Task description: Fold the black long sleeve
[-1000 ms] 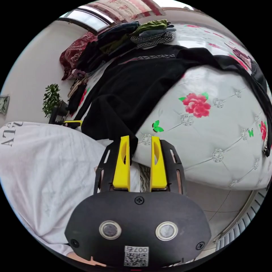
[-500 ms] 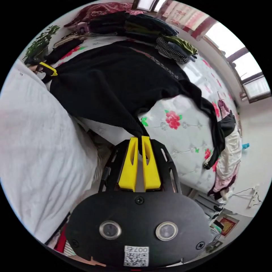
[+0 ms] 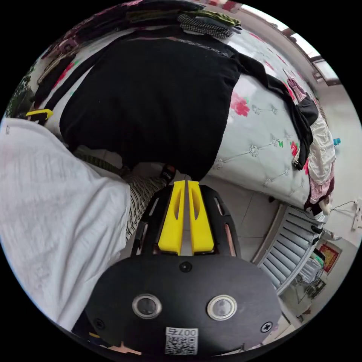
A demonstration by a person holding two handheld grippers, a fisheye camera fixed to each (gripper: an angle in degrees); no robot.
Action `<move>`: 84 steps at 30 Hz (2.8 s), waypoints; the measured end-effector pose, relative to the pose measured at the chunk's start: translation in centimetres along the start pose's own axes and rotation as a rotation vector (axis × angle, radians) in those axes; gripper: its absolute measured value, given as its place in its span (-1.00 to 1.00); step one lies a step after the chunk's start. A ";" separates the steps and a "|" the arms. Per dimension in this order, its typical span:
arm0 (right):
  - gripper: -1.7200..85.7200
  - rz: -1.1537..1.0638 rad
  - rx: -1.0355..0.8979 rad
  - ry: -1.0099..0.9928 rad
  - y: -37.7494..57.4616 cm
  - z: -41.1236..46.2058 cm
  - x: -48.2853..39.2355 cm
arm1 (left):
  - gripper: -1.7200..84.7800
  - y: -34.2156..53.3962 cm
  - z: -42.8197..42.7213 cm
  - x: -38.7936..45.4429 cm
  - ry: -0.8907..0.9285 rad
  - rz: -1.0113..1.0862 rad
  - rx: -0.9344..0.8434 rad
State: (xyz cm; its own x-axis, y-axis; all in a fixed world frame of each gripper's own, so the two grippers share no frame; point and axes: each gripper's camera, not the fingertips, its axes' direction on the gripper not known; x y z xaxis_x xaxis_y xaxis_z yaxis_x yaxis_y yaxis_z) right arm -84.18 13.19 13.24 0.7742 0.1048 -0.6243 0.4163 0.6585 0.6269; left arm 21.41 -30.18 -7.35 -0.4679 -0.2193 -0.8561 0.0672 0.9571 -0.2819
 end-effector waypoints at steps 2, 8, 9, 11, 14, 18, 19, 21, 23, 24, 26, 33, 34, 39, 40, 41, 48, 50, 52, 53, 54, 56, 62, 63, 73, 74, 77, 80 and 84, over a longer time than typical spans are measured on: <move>-0.97 0.092 0.073 -0.068 -0.8 -1.1 0.7 | -0.78 1.0 -1.9 -2.0 -0.061 -0.048 0.082; -0.96 0.172 0.244 -0.309 -4.0 -2.3 -1.6 | -0.68 4.4 -1.3 -3.7 -0.222 0.046 0.105; -0.96 0.142 0.267 -0.321 -4.6 -2.4 -2.8 | -0.70 5.0 0.7 -3.2 -0.297 0.102 0.045; -0.96 0.095 0.287 -0.323 -5.4 -2.2 -4.4 | -0.79 6.2 3.0 -2.0 -0.419 0.223 0.029; -0.95 0.021 0.261 -0.339 -6.9 -1.1 -6.3 | -0.94 7.5 4.0 -2.0 -0.518 0.285 0.042; -0.95 -0.041 0.107 -0.349 -8.0 3.0 -7.8 | -0.96 10.4 -1.8 -11.2 -0.314 -0.029 0.214; -0.95 -0.024 0.159 -0.323 -7.3 3.0 -7.7 | -0.97 12.7 -4.6 -14.7 -0.244 -0.155 0.316; -0.94 -0.015 0.154 -0.321 -6.6 3.3 -7.3 | -0.97 17.1 -8.6 -19.3 -0.156 -0.312 0.489; -0.94 -0.011 0.140 -0.344 -6.2 3.4 -6.6 | -0.97 21.4 -11.1 -22.8 -0.049 -0.401 0.639; -0.93 -0.014 0.115 -0.357 -6.2 3.4 -6.0 | -0.97 23.7 -11.8 -24.6 0.011 -0.442 0.703; -0.91 -0.007 0.108 -0.365 -6.5 3.1 -5.1 | -0.97 25.8 -11.7 -26.1 0.045 -0.478 0.738; -0.85 -0.009 0.277 -0.380 -11.1 -1.9 -0.8 | -0.96 27.0 -5.0 -27.6 0.221 -0.461 0.725; -0.84 -0.028 0.304 -0.381 -12.4 -2.8 -0.1 | -0.96 27.4 -4.1 -27.7 0.244 -0.469 0.730; -0.79 -0.132 0.380 -0.365 -19.4 -6.8 2.6 | -0.96 30.6 -2.0 -27.9 0.260 -0.555 0.766; -0.78 -0.155 0.403 -0.361 -21.4 -7.7 3.2 | -0.96 31.5 -1.8 -27.9 0.243 -0.587 0.771; -0.78 -0.166 0.413 -0.361 -22.4 -8.1 3.5 | -0.96 32.0 -1.7 -27.8 0.234 -0.602 0.773; -0.76 -0.191 0.340 -0.405 -36.0 -7.0 6.8 | -0.96 35.0 -0.2 -26.7 0.209 -0.748 0.800; -0.76 -0.172 0.307 -0.428 -39.1 -5.6 7.2 | -0.96 35.0 0.1 -26.3 0.194 -0.779 0.797; -0.78 -0.152 0.278 -0.433 -42.8 -3.7 7.4 | -0.96 34.8 0.1 -25.8 0.161 -0.820 0.790; -0.78 -0.147 0.271 -0.430 -43.6 -3.1 7.4 | -0.96 34.6 0.0 -25.7 0.153 -0.828 0.787; -0.80 -0.140 0.247 -0.433 -45.1 -1.8 7.3 | -0.96 34.3 -0.2 -25.6 0.137 -0.839 0.782; -0.86 -0.132 0.186 -0.455 -47.1 0.5 7.1 | -0.96 33.7 -0.5 -25.4 0.113 -0.850 0.773; -0.95 -0.341 0.505 -0.556 -44.4 -3.5 6.9 | -0.96 32.1 -1.1 -26.3 0.049 -0.887 0.712; -0.94 -0.401 0.589 -0.503 -43.0 -4.6 6.5 | -0.96 32.0 -0.9 -26.8 0.048 -0.896 0.704; -0.86 -0.157 0.477 -0.493 -40.4 -1.7 8.9 | -0.96 31.6 -1.1 -32.2 0.213 -0.940 0.810; -0.86 -0.151 0.501 -0.506 -39.2 -2.0 9.1 | -0.96 31.7 -1.4 -32.5 0.221 -0.936 0.818; -0.85 -0.200 0.490 -0.578 -32.8 -1.9 8.6 | -0.97 31.7 -2.7 -33.7 0.302 -0.894 0.889; -0.84 -0.273 0.399 -0.617 -25.8 -0.5 6.7 | -0.97 29.7 -4.3 -33.8 0.423 -0.767 0.983; -0.84 -0.305 0.269 -0.740 -17.9 0.5 4.6 | -0.97 21.7 -7.9 -30.9 0.588 -0.423 1.022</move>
State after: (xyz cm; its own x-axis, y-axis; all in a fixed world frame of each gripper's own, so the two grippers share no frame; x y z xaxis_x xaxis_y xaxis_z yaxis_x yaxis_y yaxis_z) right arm -87.81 1.48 -0.67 0.6829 -0.6261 -0.3763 0.6847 0.3693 0.6283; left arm 30.39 -1.20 16.36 -0.9240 -0.1041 -0.3681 0.3448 0.1901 -0.9192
